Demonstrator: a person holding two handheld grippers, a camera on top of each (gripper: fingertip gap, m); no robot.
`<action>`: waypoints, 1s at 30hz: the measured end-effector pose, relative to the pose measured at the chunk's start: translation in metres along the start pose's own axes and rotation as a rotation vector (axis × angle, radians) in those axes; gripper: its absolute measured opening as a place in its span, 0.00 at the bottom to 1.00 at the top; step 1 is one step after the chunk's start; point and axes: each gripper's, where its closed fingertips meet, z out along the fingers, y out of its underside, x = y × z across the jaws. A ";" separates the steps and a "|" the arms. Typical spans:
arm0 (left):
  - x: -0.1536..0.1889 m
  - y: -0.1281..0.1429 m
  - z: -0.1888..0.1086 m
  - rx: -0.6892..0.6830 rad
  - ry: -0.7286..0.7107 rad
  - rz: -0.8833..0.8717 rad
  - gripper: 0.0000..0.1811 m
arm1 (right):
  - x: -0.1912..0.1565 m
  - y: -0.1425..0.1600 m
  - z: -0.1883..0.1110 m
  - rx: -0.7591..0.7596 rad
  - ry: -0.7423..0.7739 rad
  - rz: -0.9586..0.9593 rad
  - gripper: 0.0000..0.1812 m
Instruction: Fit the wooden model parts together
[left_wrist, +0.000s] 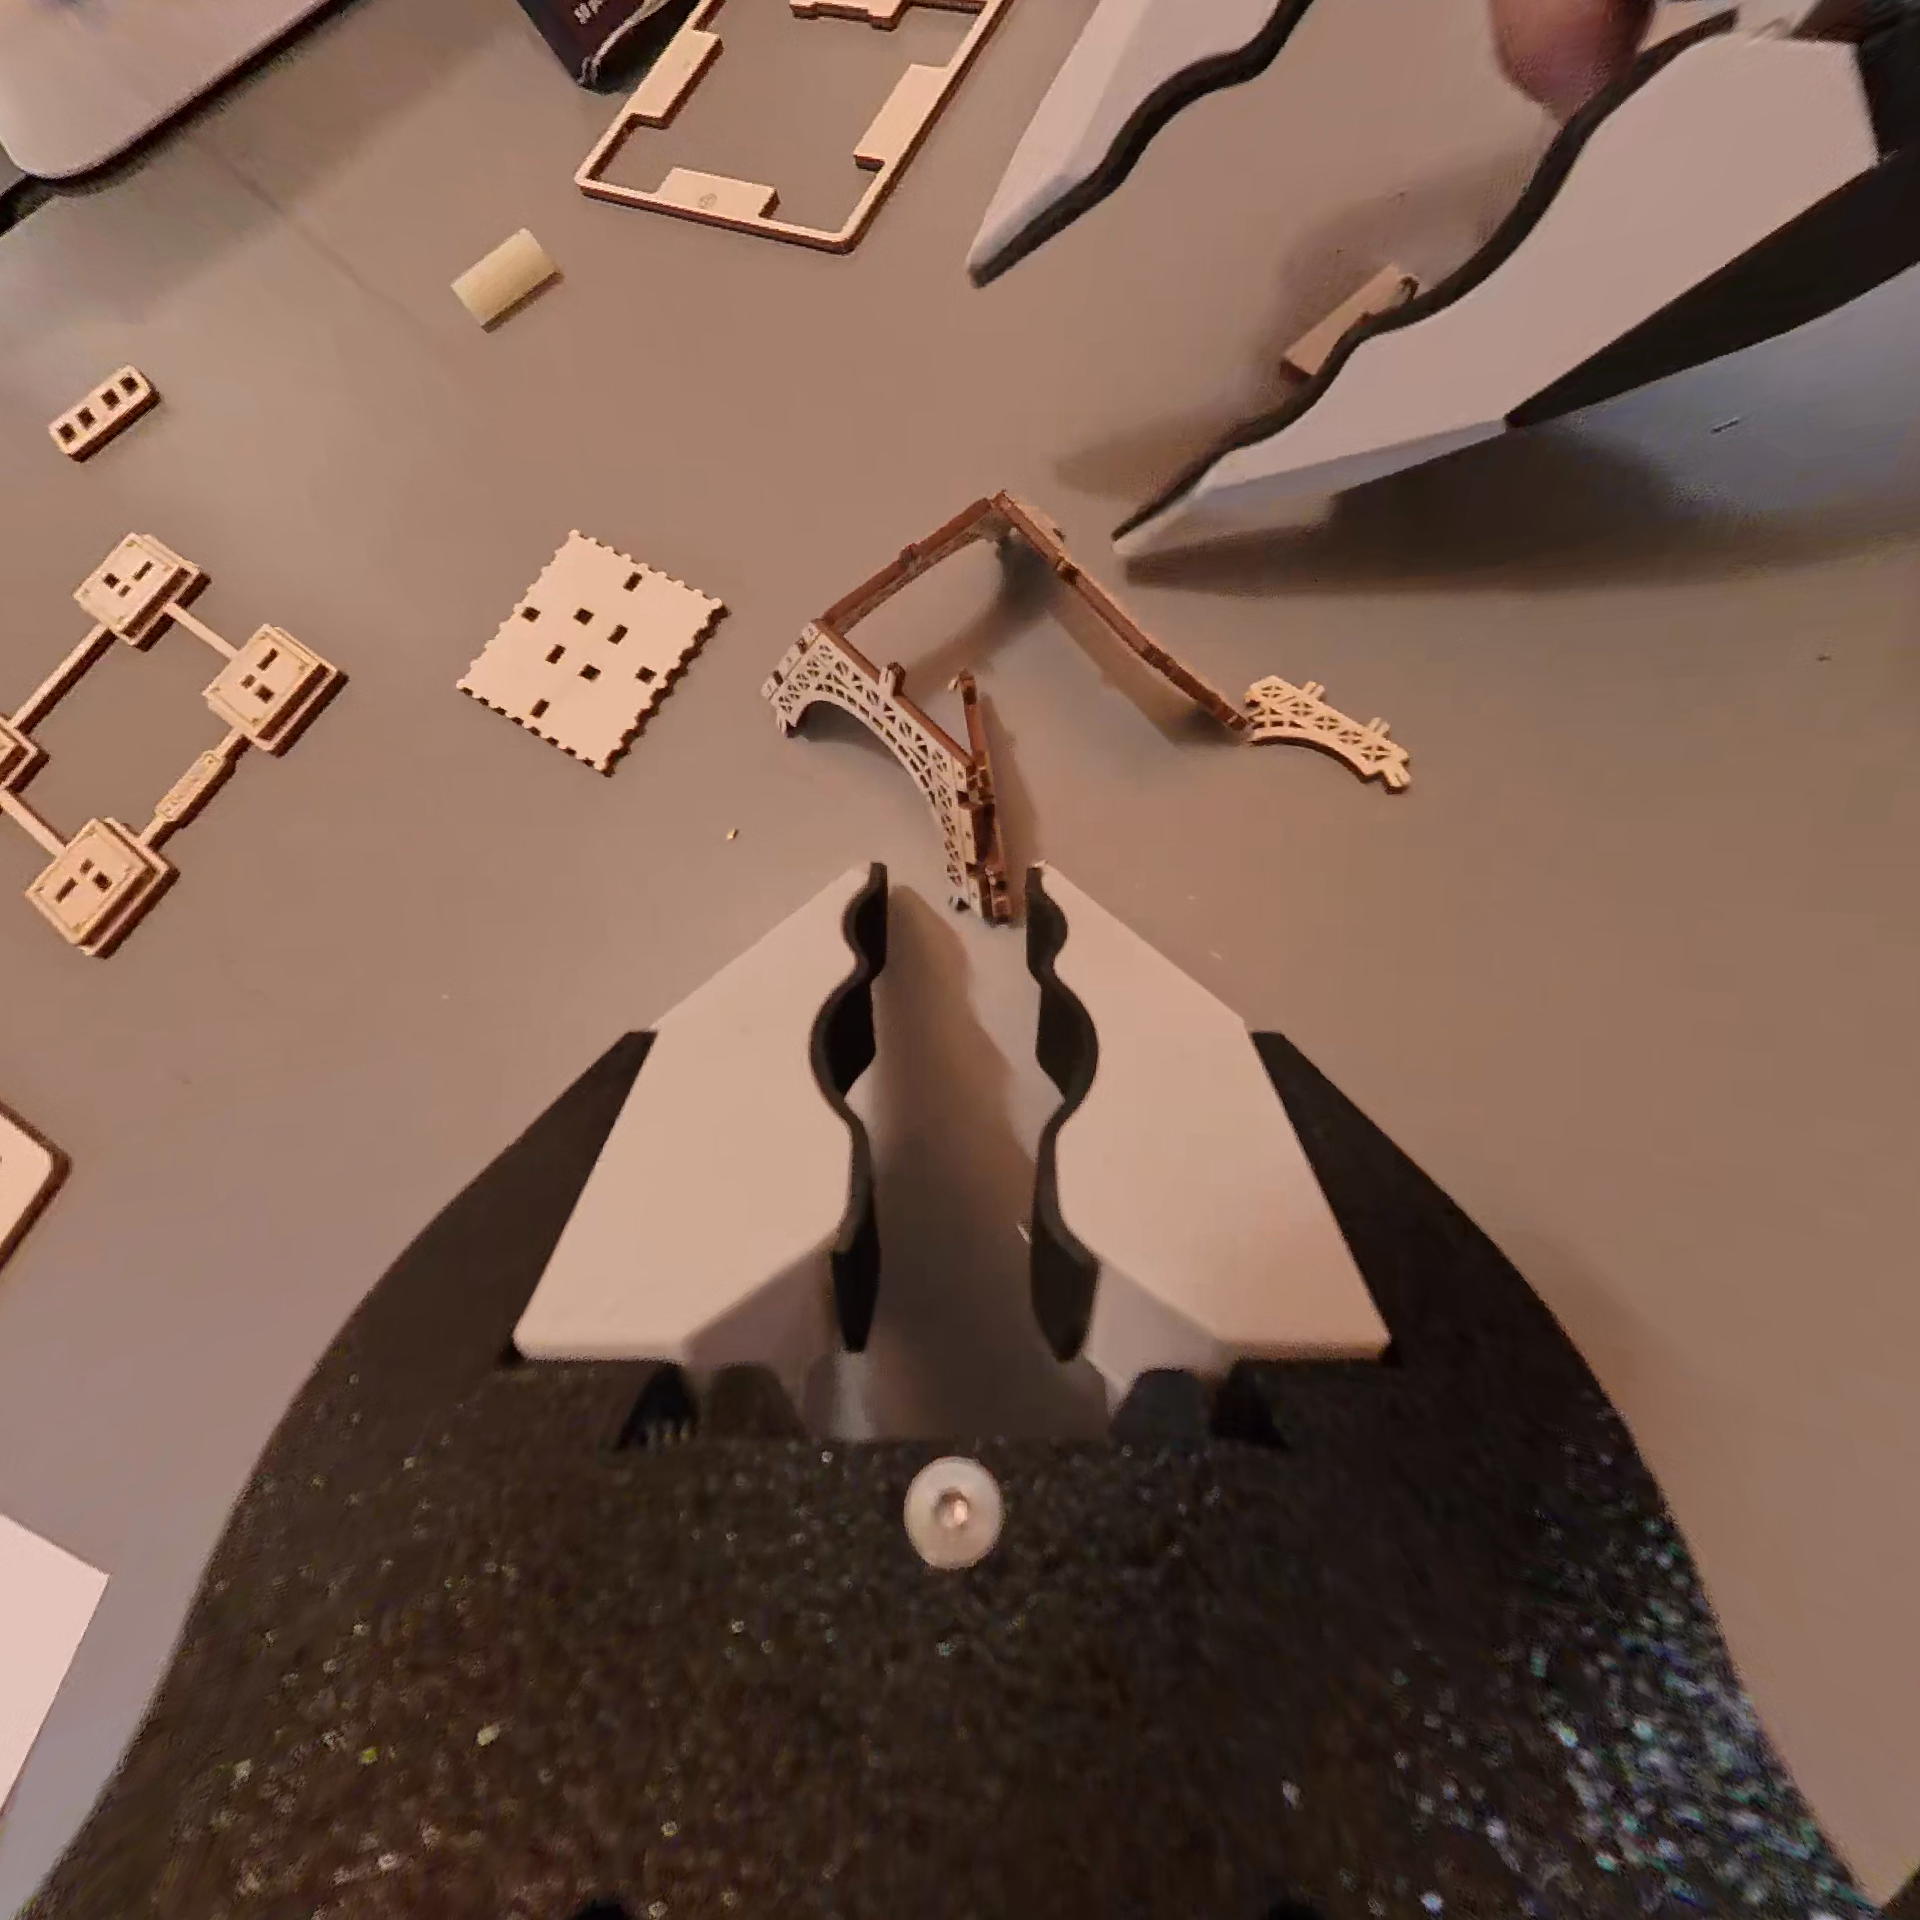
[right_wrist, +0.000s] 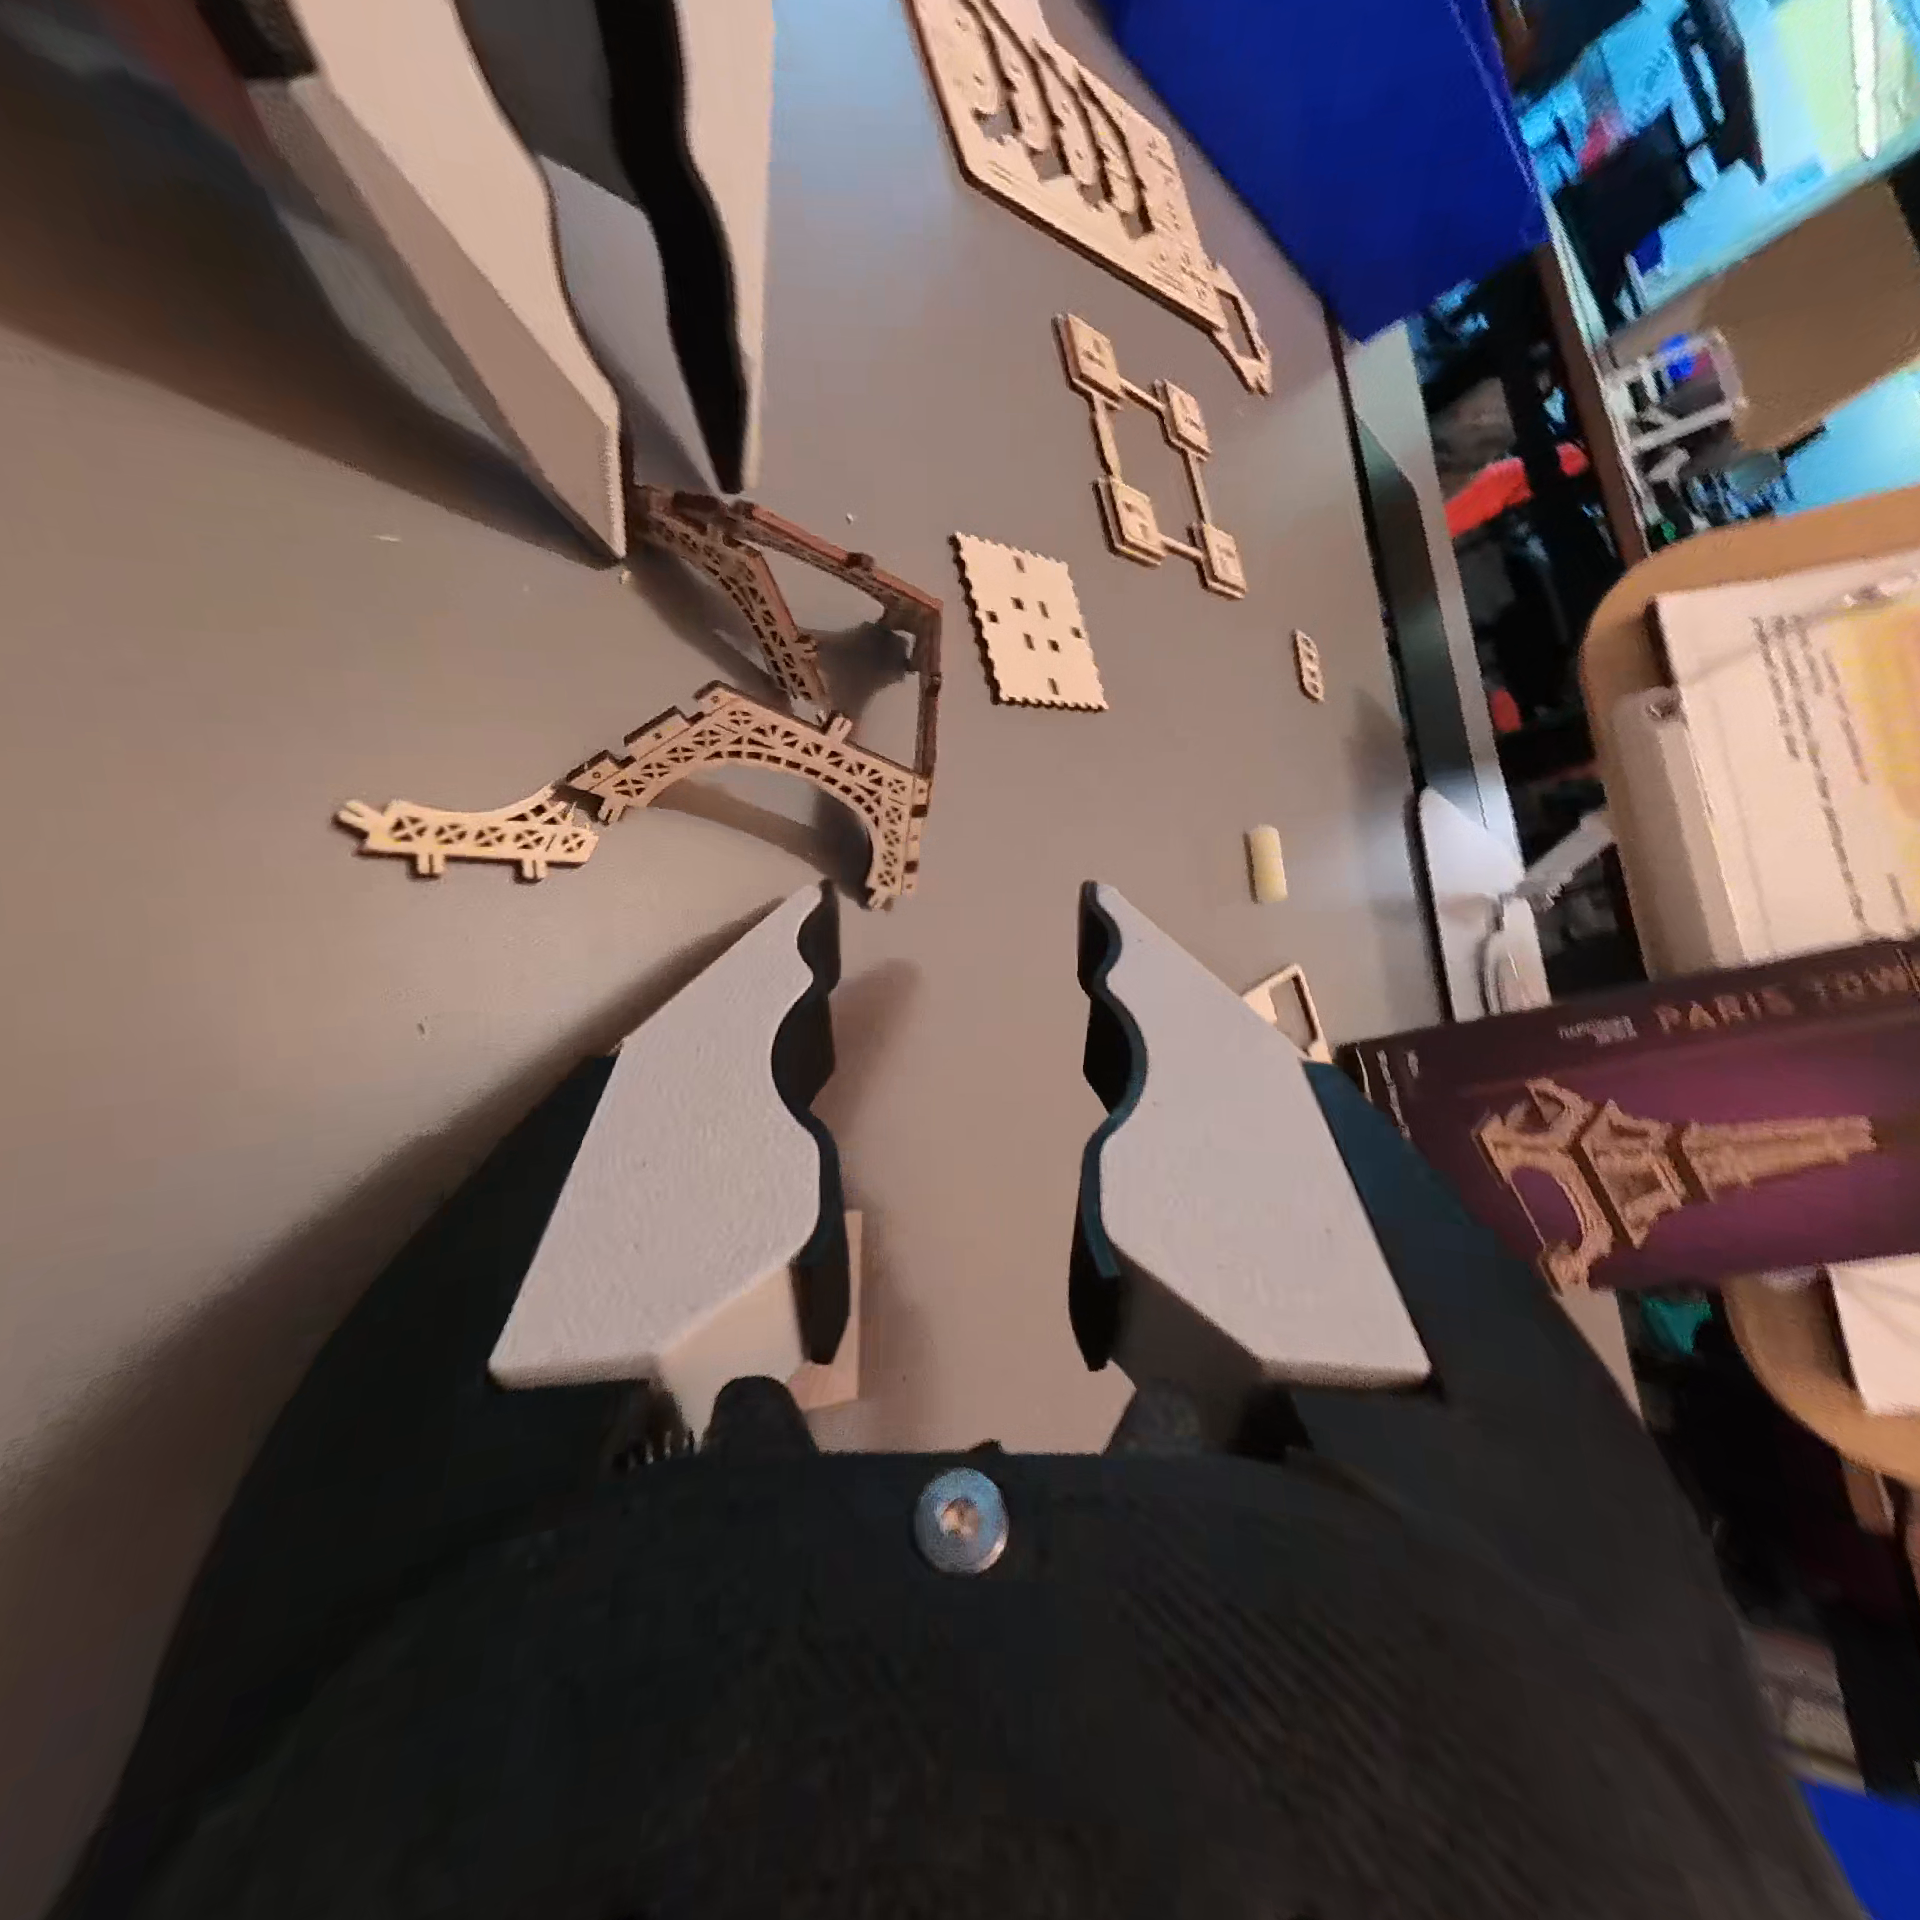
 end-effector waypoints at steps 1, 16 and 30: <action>0.001 0.000 0.000 0.001 0.014 0.001 0.13 | -0.003 0.001 0.003 0.003 -0.035 -0.016 0.26; 0.001 -0.002 0.003 0.003 0.076 0.033 0.06 | -0.006 -0.004 0.022 0.075 -0.011 -0.214 0.05; 0.004 -0.005 0.003 0.013 0.209 -0.032 0.11 | 0.017 0.018 0.003 -0.048 0.061 -0.185 0.21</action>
